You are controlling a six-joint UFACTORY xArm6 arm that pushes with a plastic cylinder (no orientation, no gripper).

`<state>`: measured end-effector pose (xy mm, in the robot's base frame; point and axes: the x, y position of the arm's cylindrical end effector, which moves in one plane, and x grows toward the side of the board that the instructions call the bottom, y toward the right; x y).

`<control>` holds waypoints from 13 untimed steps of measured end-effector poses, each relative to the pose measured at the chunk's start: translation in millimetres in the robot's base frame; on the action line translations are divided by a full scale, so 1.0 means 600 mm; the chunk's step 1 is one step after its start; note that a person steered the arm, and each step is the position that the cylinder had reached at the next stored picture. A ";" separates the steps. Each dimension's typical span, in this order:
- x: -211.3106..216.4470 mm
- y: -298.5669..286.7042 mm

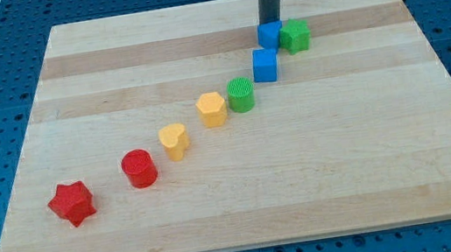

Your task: Move blue cube left to the triangle

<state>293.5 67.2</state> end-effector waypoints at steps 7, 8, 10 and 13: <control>-0.068 0.154; -0.043 0.155; 0.031 0.155; 0.155 0.052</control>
<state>386.8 98.2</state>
